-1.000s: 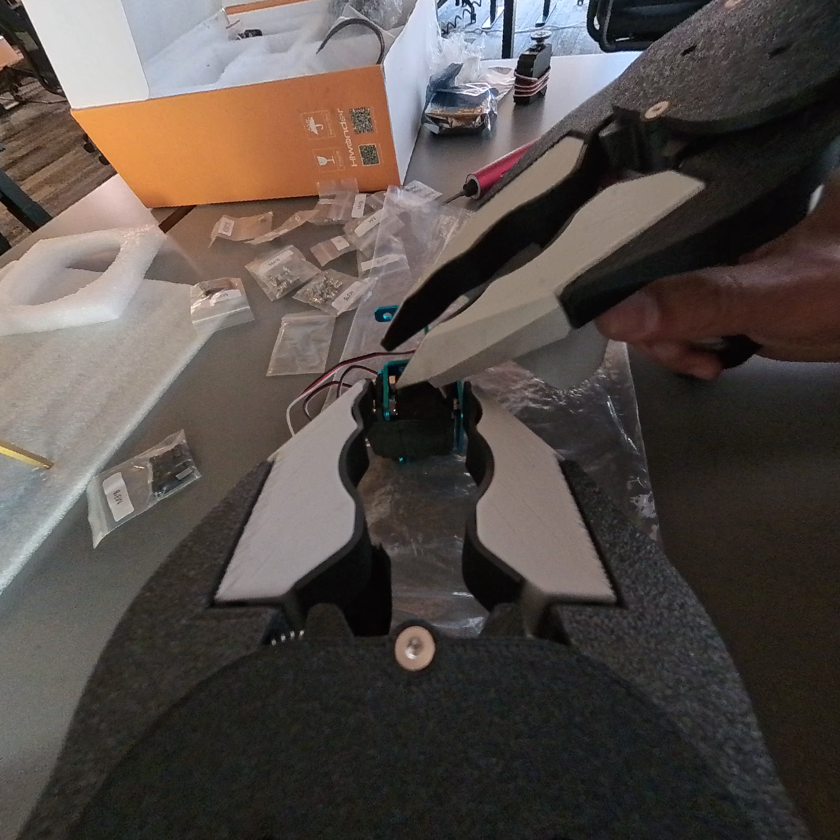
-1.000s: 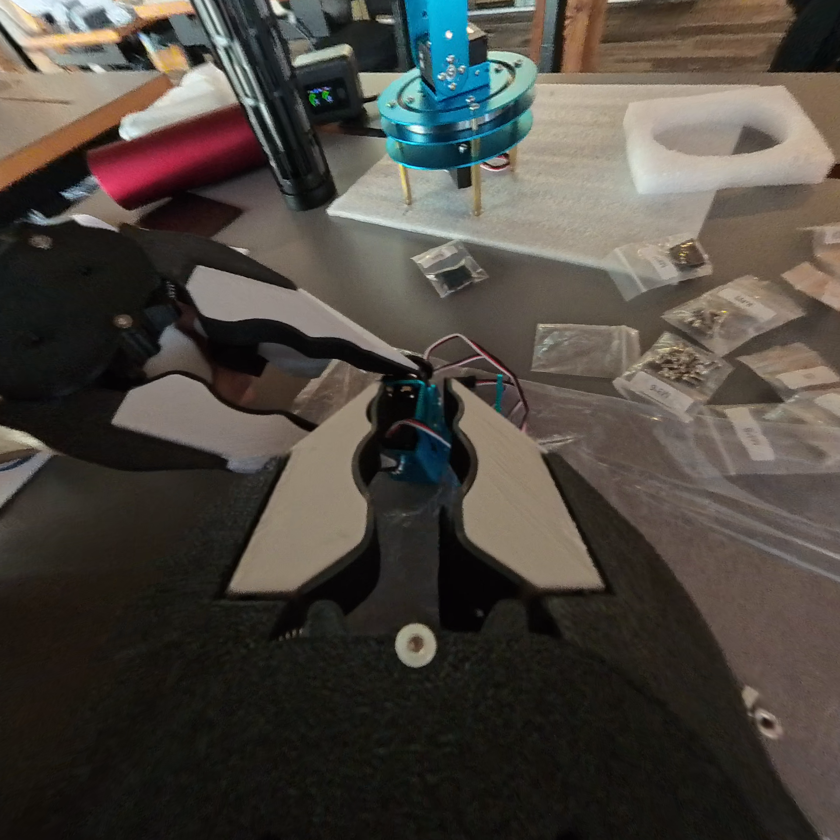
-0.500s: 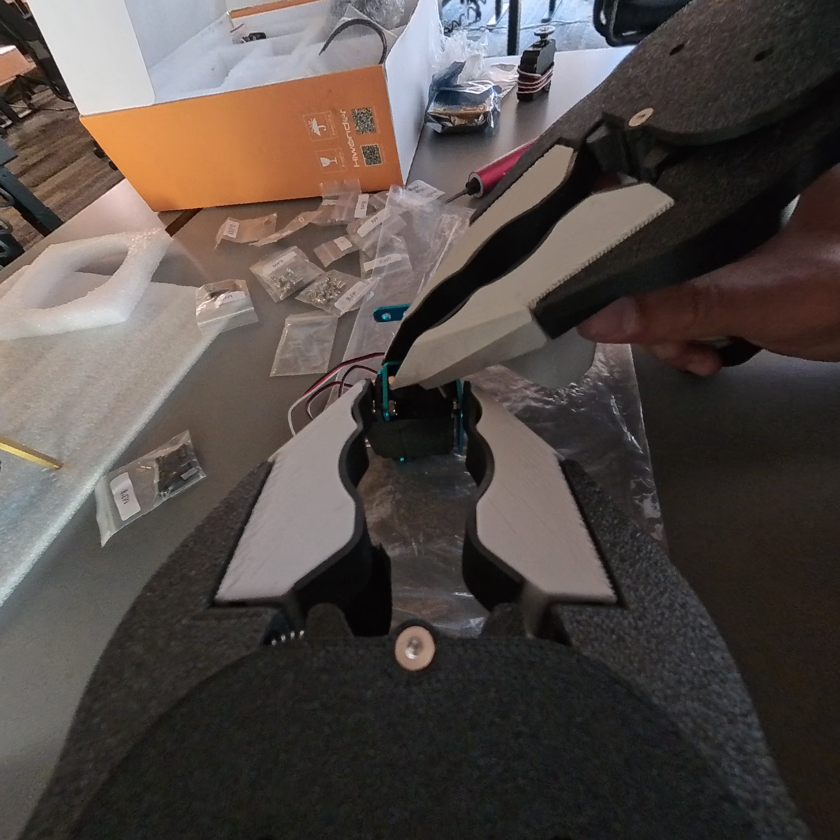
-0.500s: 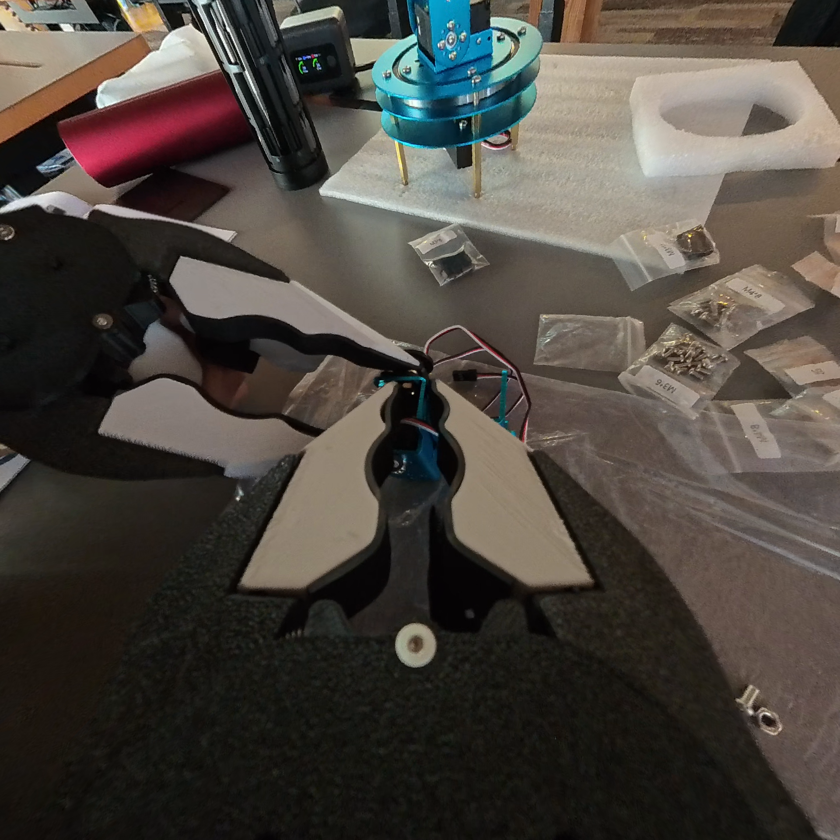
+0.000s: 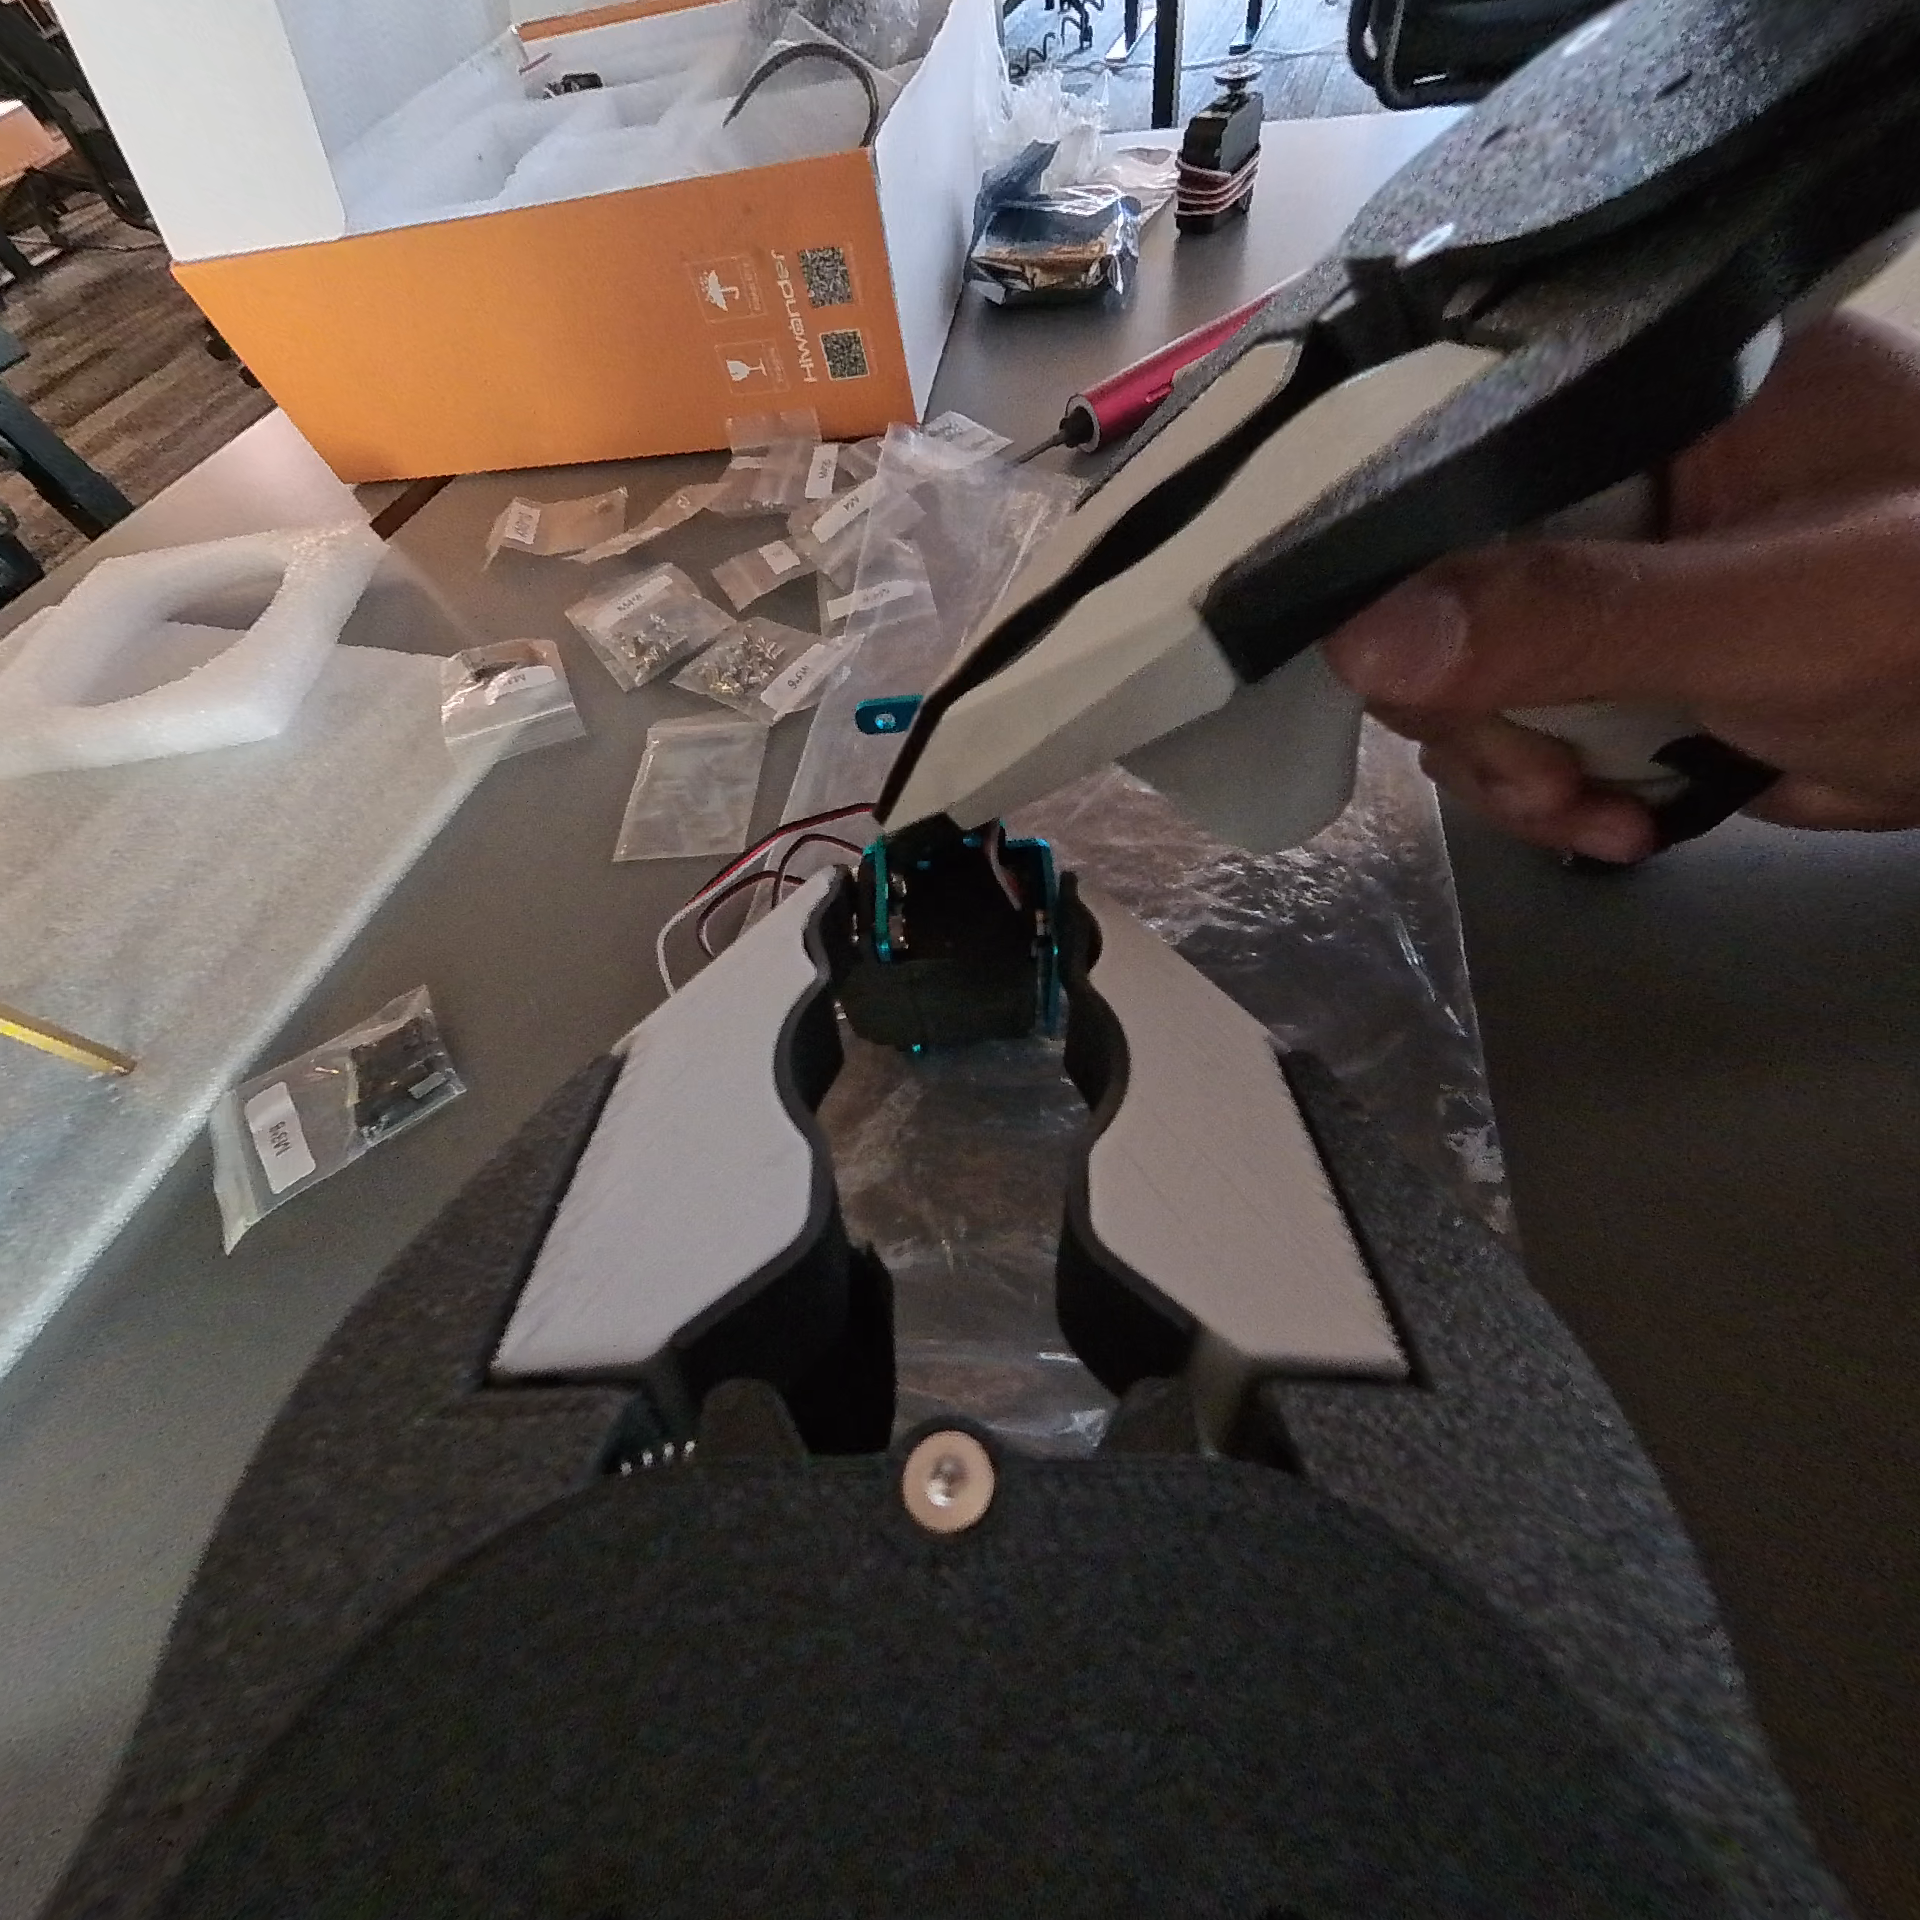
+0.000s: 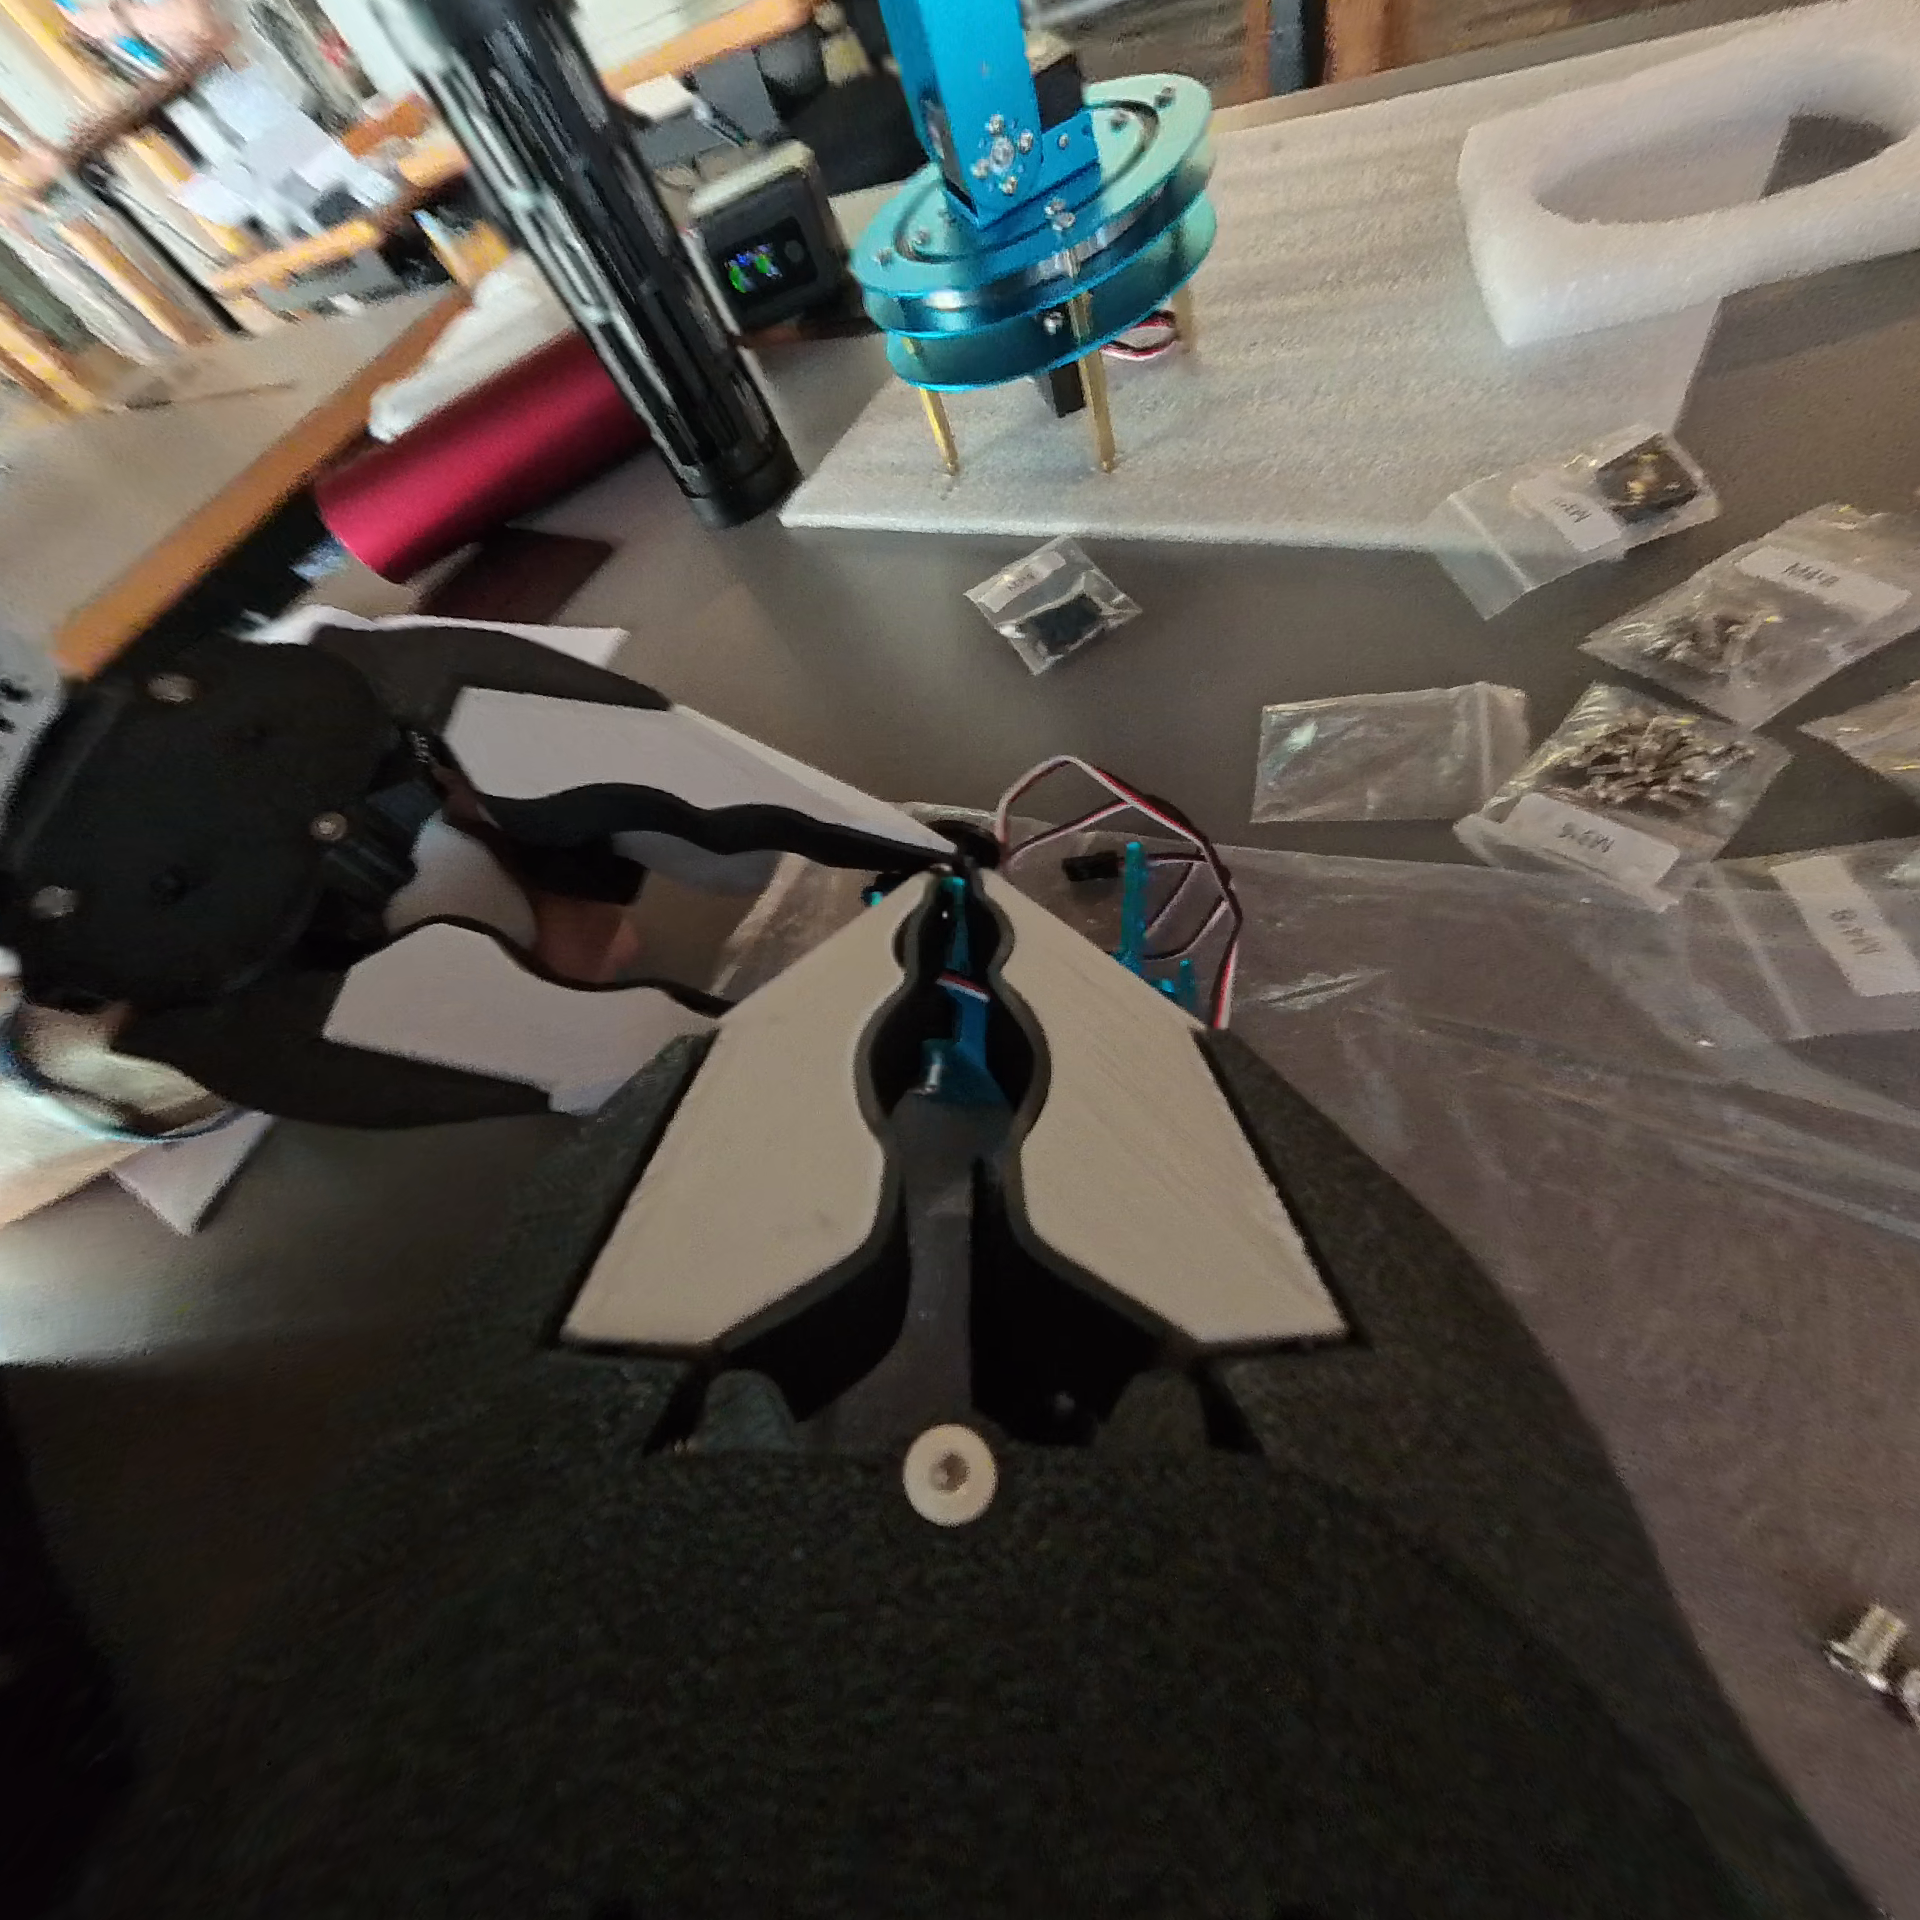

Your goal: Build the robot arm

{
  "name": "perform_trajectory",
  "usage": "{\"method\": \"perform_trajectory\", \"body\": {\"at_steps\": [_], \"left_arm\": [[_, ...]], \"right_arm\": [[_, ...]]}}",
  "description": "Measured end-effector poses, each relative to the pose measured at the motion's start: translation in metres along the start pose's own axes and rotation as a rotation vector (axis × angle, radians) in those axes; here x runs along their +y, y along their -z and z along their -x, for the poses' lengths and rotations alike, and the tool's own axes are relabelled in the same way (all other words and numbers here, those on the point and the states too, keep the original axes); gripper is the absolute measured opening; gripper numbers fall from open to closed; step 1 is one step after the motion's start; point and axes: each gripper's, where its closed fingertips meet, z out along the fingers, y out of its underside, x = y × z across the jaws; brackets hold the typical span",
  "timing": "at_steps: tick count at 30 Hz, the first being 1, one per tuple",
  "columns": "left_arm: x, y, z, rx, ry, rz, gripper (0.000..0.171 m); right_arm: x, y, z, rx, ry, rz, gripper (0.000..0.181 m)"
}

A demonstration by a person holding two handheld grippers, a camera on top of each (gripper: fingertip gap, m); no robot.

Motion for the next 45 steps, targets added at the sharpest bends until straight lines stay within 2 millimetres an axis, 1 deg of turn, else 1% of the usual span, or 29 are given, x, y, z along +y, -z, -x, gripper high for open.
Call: {"method": "perform_trajectory", "body": {"at_steps": [2,3,5,8,11,15,19,26,32,35,40,45], "left_arm": [[0.0000,0.0000,0.0002,0.002,0.004,0.000,0.040],[0.0001,-0.0001,0.0005,0.004,0.007,0.000,0.040],[0.0001,-0.0002,0.0006,0.003,0.007,0.000,0.040],[0.0001,0.0000,0.0005,0.001,0.004,0.000,0.040],[0.0002,0.0001,0.0013,-0.004,0.005,0.001,0.040],[0.0002,0.0002,0.0011,-0.006,0.000,0.001,0.040],[0.0001,0.0001,0.0015,-0.007,0.003,0.001,0.040],[0.0000,0.0002,0.0013,-0.009,-0.001,0.000,0.039],[0.0000,0.0002,0.0009,-0.008,-0.004,0.000,0.039],[-0.0001,0.0002,0.0011,-0.005,0.001,0.000,0.039],[-0.0002,-0.0001,-0.0002,0.003,0.001,-0.001,0.039],[-0.0003,-0.0002,0.0006,0.005,0.010,-0.001,0.039]], "right_arm": [[0.0003,0.0016,0.0055,-0.070,-0.048,-0.004,0.015],[0.0003,0.0020,0.0062,-0.080,-0.053,-0.007,0.016],[0.0010,0.0014,0.0052,-0.052,-0.016,-0.003,0.015],[0.0025,-0.0025,0.0004,0.044,0.082,0.012,0.013],[0.0031,-0.0044,0.0008,0.073,0.134,0.024,0.011],[0.0038,-0.0041,0.0006,0.069,0.124,0.030,0.009],[0.0024,-0.0039,0.0012,0.032,0.057,0.019,0.007],[0.0023,-0.0035,0.0013,0.043,0.080,0.017,0.006],[0.0013,-0.0023,-0.0010,0.040,0.067,0.007,0.000],[0.0012,-0.0023,-0.0012,0.048,0.076,0.002,0.000],[0.0009,0.0009,0.0000,-0.043,-0.029,-0.009,0.003],[0.0026,-0.0017,0.0026,-0.004,0.059,0.007,0.012]]}}
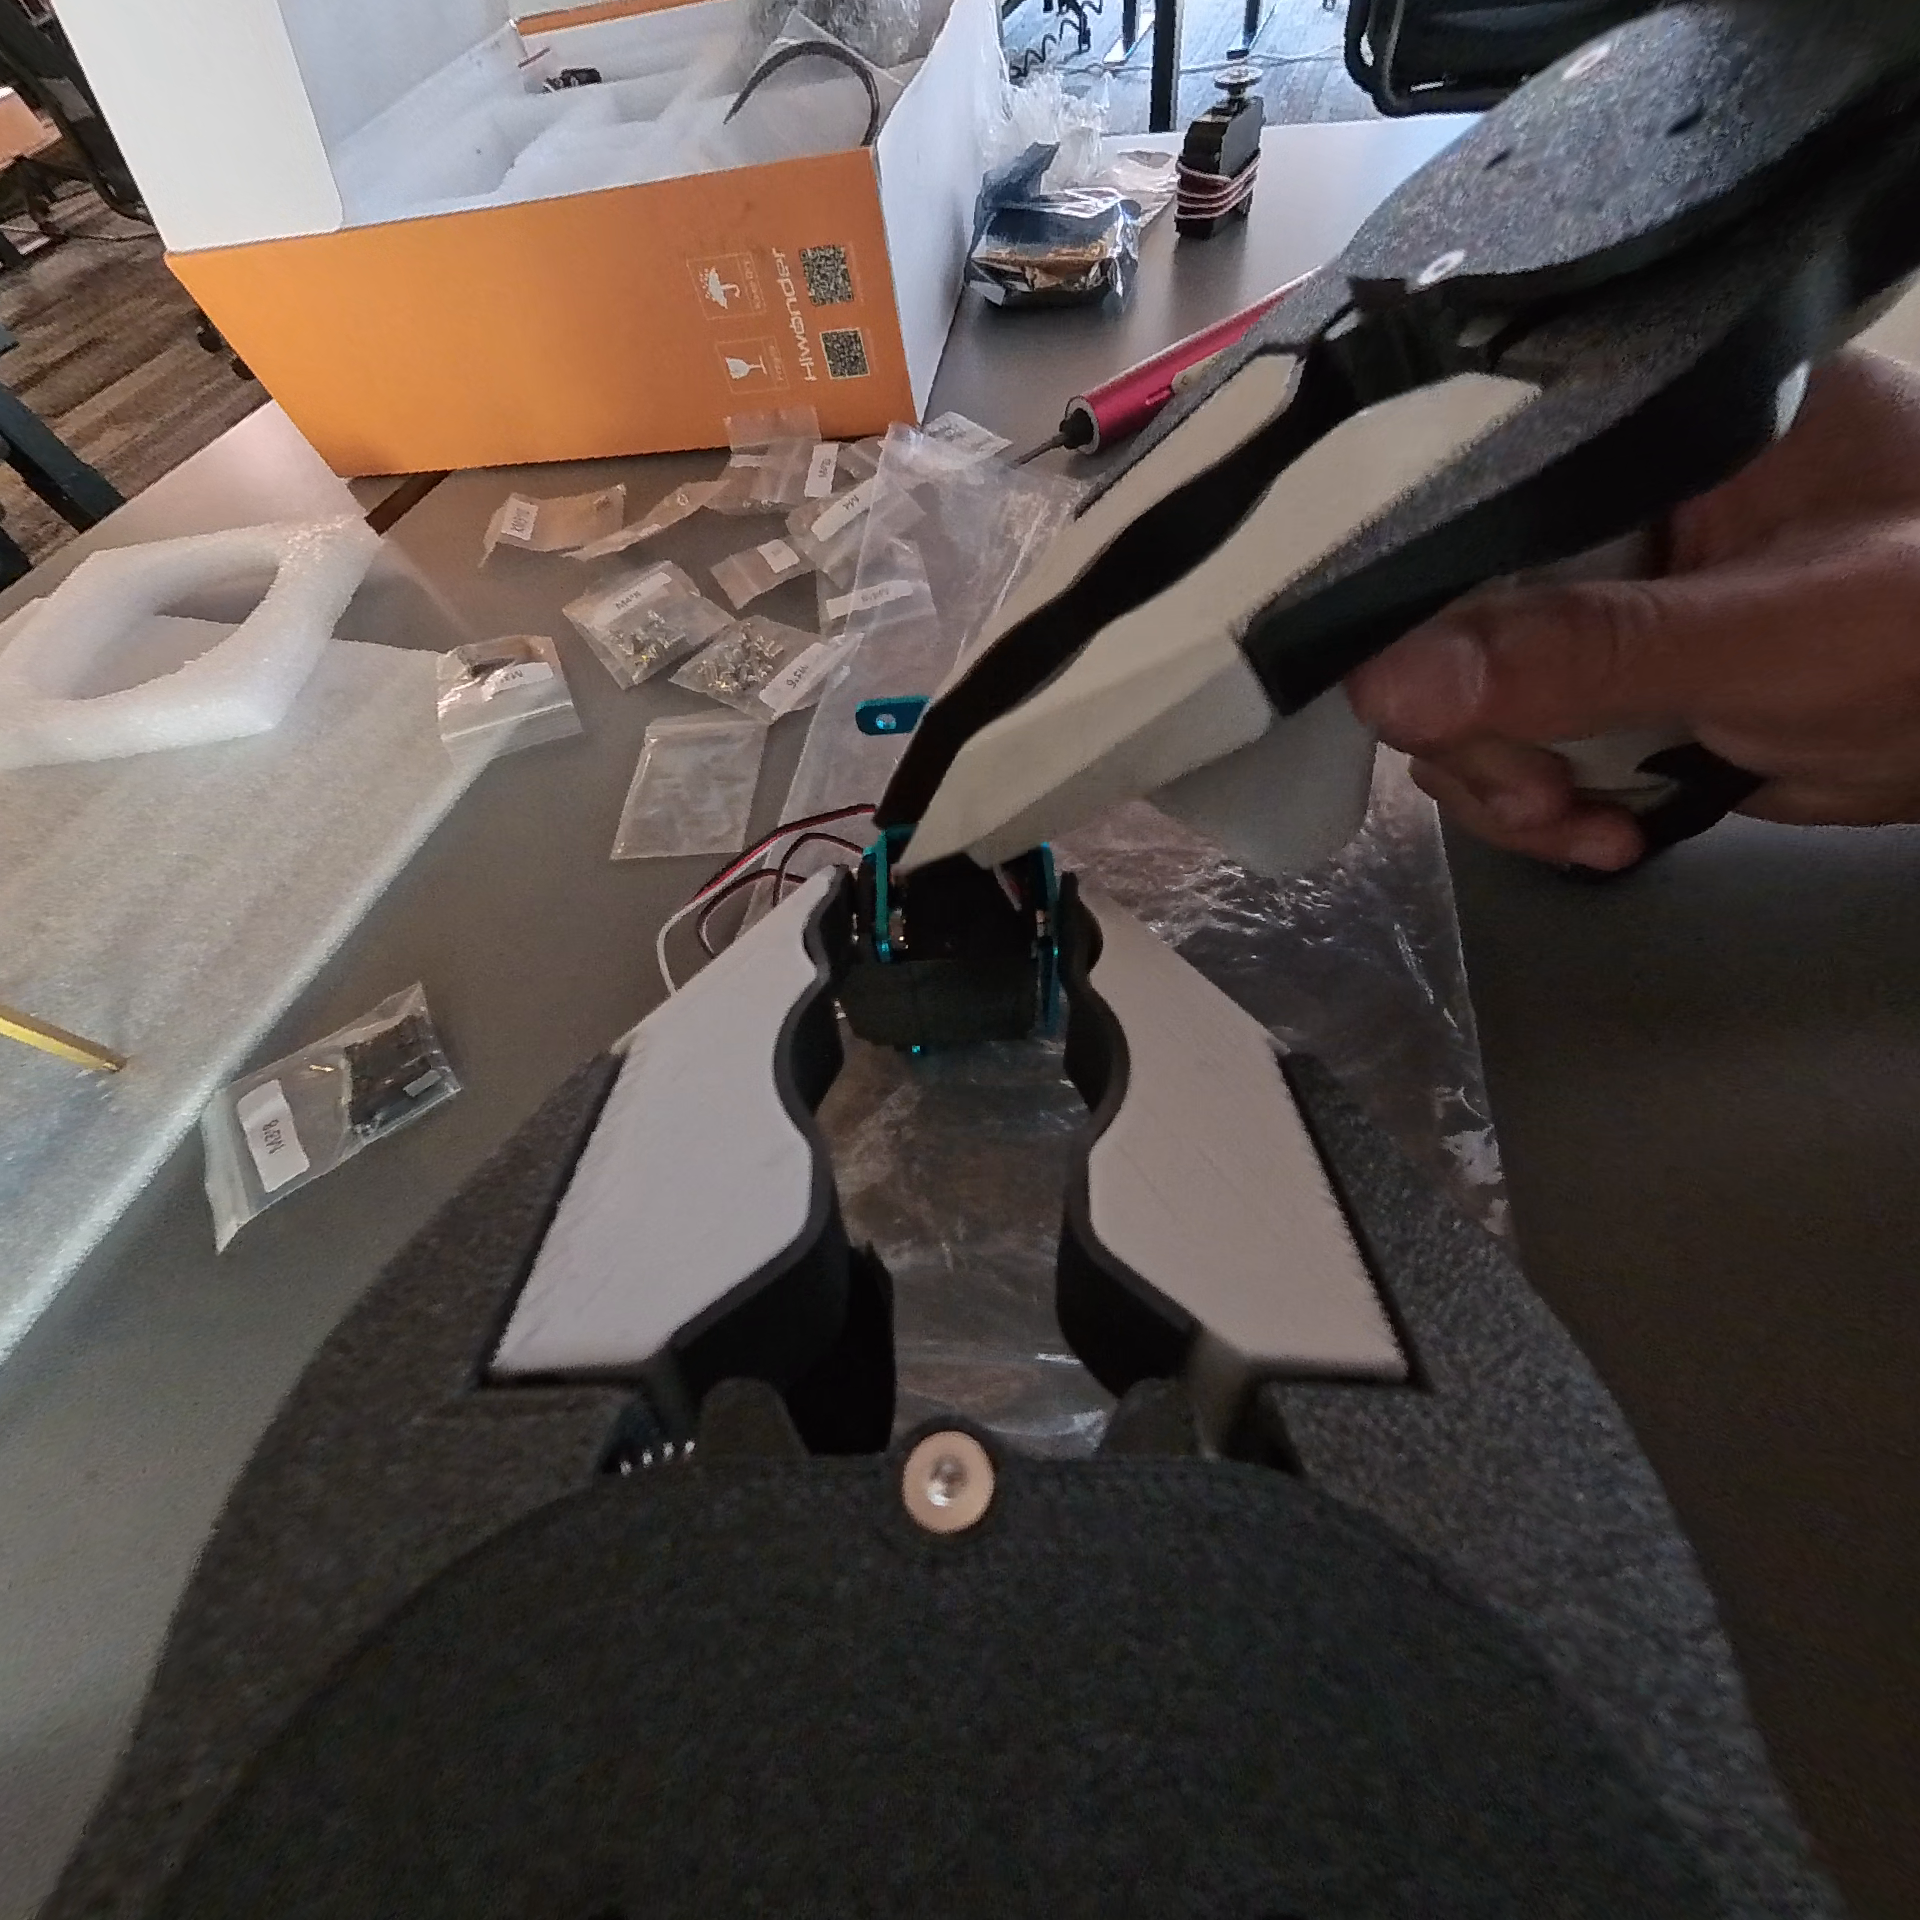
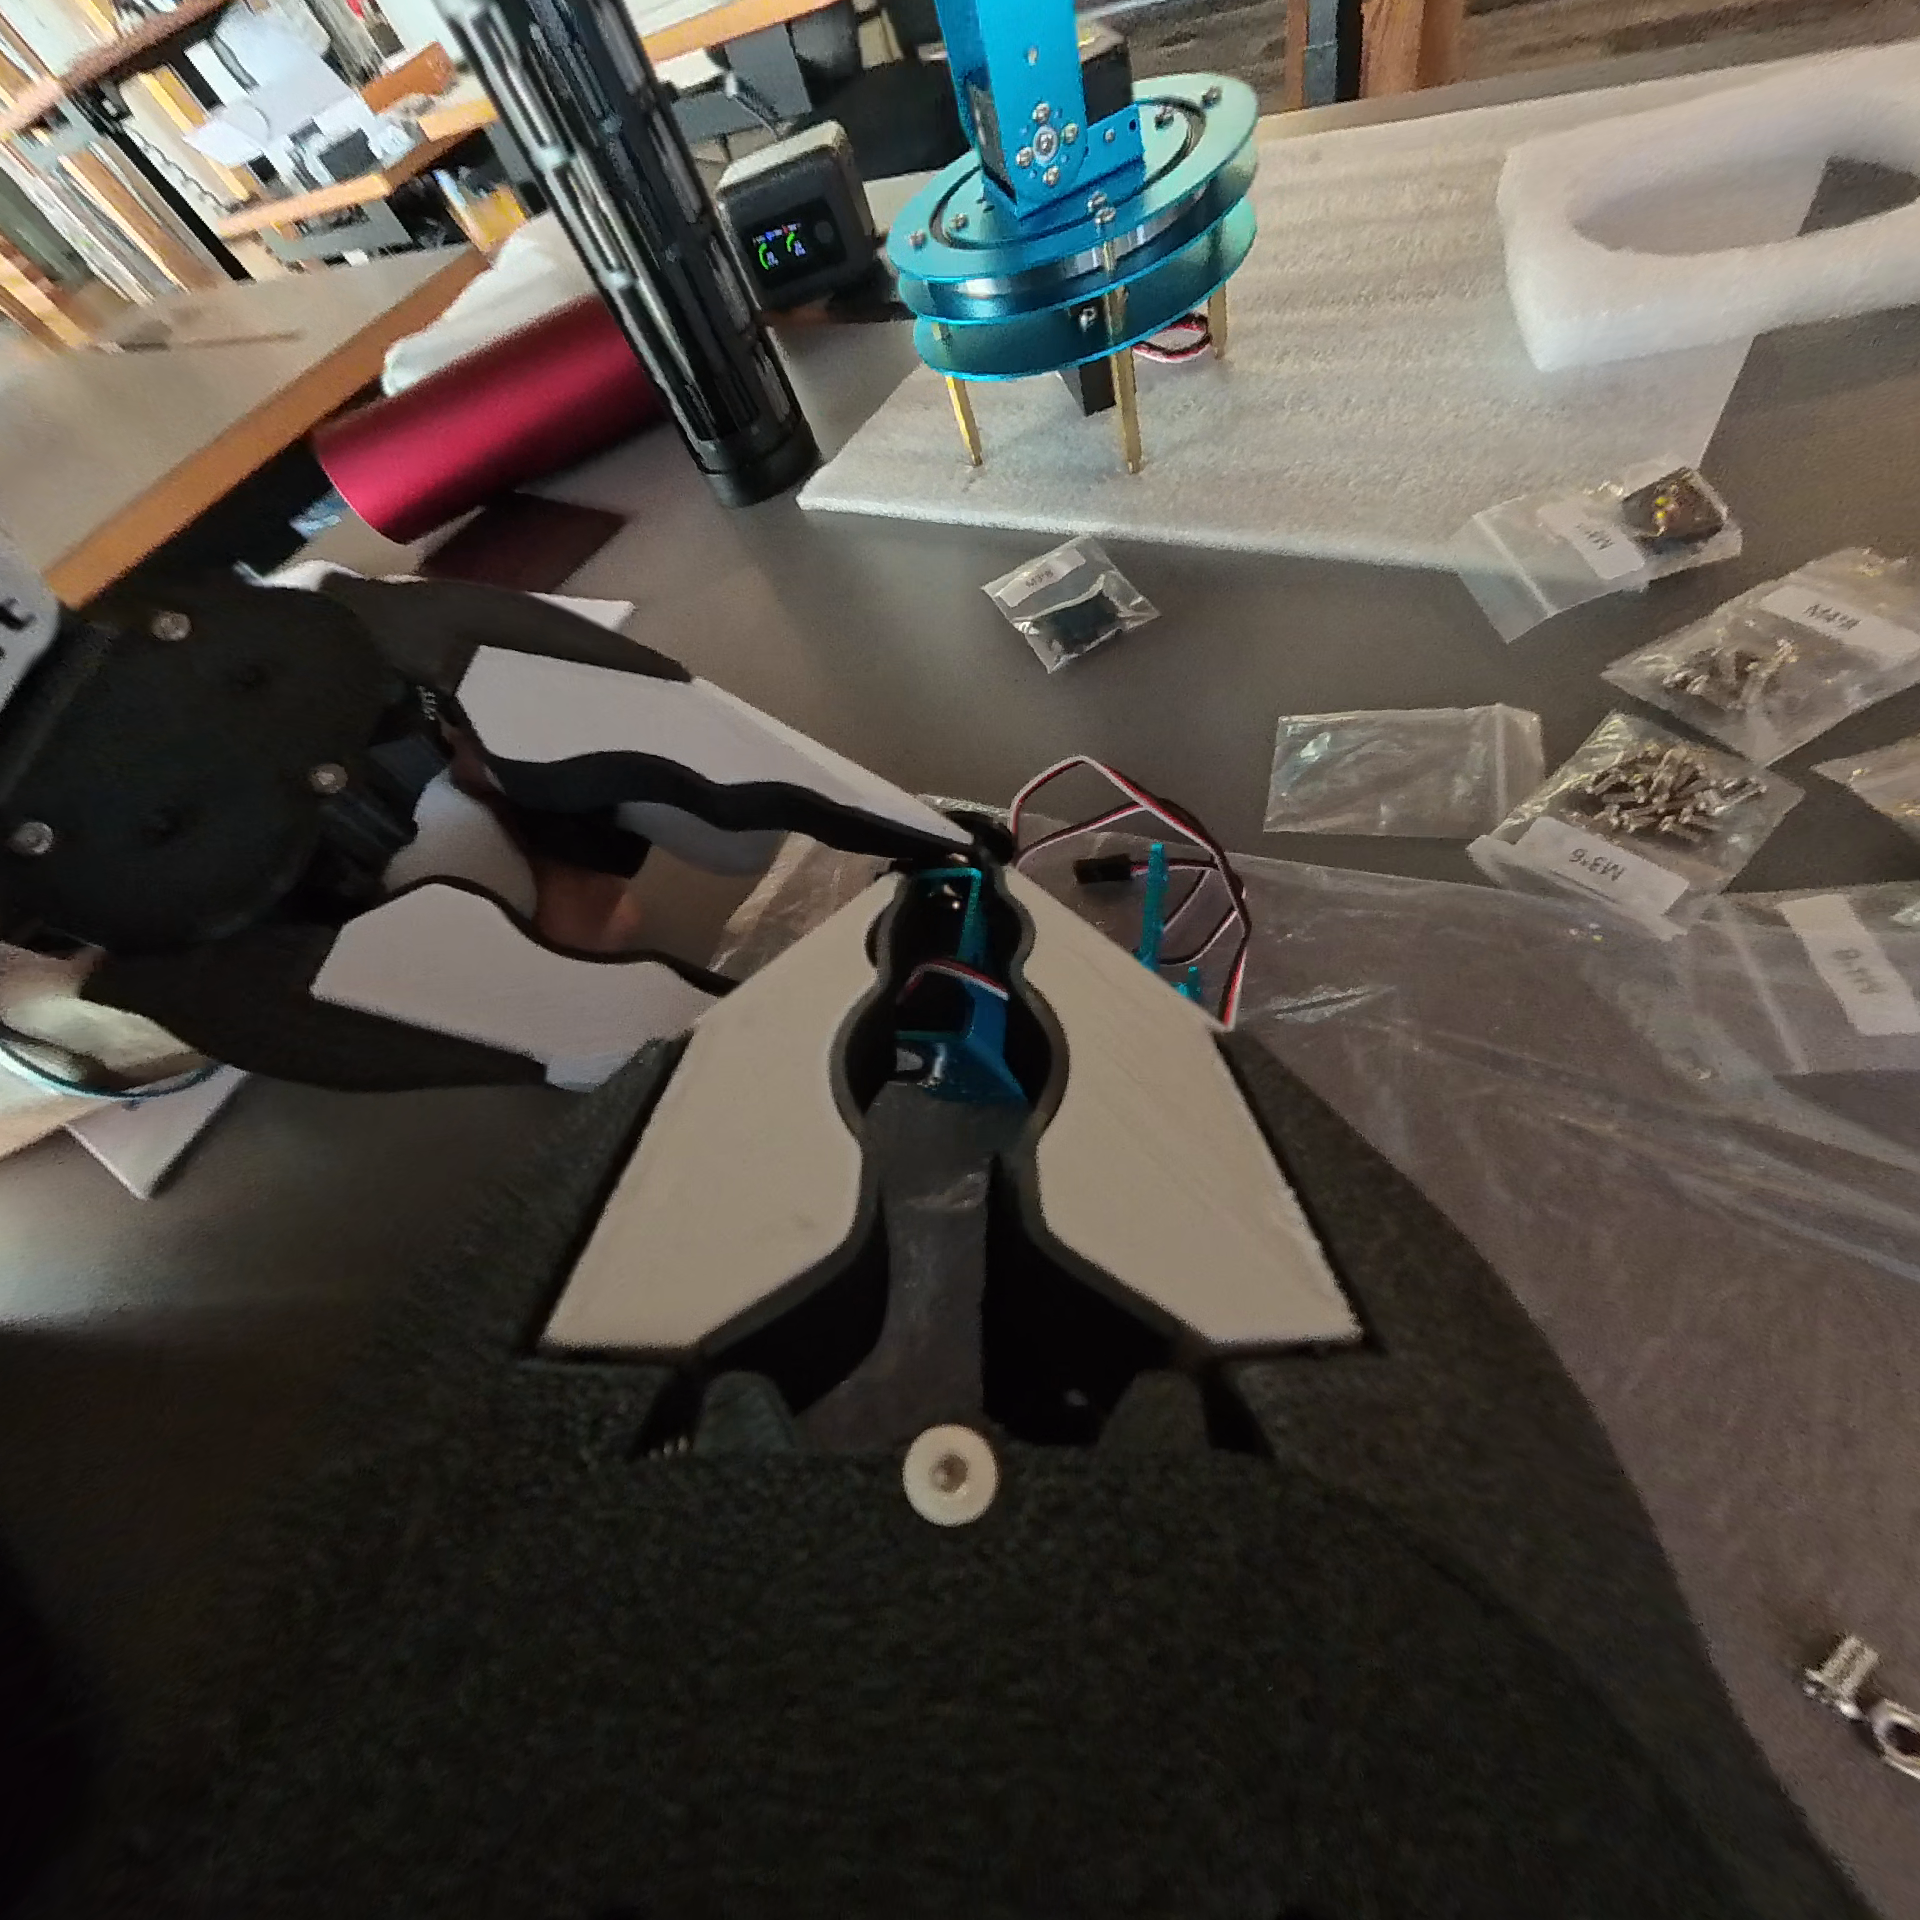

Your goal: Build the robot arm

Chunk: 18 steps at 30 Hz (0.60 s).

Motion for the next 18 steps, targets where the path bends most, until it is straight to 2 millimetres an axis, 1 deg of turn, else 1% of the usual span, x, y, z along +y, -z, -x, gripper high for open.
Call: {"method": "perform_trajectory", "body": {"at_steps": [3,5,18], "left_arm": [[0.0001,0.0001,0.0000,-0.003,-0.002,0.000,0.039],[0.0001,0.0000,0.0004,-0.006,-0.001,0.001,0.039],[0.0002,0.0003,0.0000,-0.013,-0.010,0.001,0.039]], "right_arm": [[0.0014,-0.0024,-0.0016,0.055,0.069,0.014,0.012],[0.0014,-0.0029,-0.0017,0.065,0.085,0.014,0.011],[0.0016,-0.0033,-0.0011,0.065,0.069,0.020,0.009]]}}
